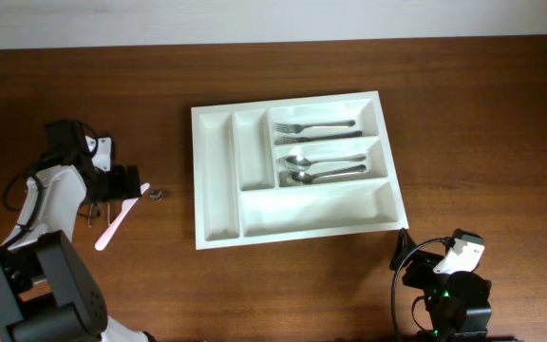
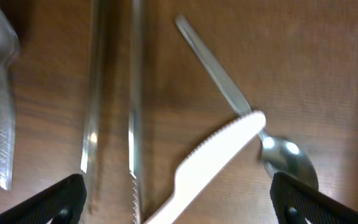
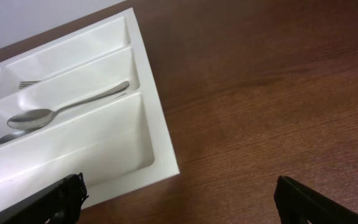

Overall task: Pack container
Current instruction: 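Lower the left gripper onto the silver tongs and close on them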

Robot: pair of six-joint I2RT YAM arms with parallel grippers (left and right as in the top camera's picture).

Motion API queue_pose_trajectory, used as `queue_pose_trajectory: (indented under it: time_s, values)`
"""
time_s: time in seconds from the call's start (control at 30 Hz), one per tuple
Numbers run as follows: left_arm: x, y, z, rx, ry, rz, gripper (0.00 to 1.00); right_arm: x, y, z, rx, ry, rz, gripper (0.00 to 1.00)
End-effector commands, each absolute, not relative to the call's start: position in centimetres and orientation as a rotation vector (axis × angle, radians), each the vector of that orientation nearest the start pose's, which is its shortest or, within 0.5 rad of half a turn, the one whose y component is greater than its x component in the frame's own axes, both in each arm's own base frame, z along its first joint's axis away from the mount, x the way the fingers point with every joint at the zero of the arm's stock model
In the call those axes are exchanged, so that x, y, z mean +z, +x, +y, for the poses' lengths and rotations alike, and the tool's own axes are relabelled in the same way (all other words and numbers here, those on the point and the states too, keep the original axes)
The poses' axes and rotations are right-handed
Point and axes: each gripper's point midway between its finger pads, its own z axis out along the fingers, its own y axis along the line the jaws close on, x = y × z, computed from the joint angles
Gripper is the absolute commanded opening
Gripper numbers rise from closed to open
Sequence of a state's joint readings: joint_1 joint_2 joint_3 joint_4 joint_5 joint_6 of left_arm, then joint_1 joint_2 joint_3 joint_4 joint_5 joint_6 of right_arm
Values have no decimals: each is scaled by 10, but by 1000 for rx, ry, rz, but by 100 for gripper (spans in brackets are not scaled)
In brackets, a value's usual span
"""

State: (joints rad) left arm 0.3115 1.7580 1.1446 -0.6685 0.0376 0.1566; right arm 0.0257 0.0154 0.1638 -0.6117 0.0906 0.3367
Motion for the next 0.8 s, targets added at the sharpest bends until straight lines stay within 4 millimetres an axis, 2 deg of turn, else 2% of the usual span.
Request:
queue_pose_trajectory:
  time_s: [0.0,0.17,0.37,0.5,0.53,0.57,0.77]
  values:
    - [54,375,122,35,-298,2754,96,103,209,-16,104,392,1986,99]
    - [62,399,130,72,-223,2659,95,103,209,-16,104,392,1986,99]
    - [42,414,136,79,-223,2641,91,103,209,-16,104,392,1986,99]
    - [37,424,142,107,-223,2609,89,103,209,-16,104,392,1986,99]
    - [37,427,143,112,-222,2597,84,103,209,-16,104,392,1986,99]
    - [38,429,144,115,-221,2588,83,103,209,-16,104,392,1986,99]
    - [27,429,154,193,-222,2603,79,103,209,-16,104,392,1986,99]
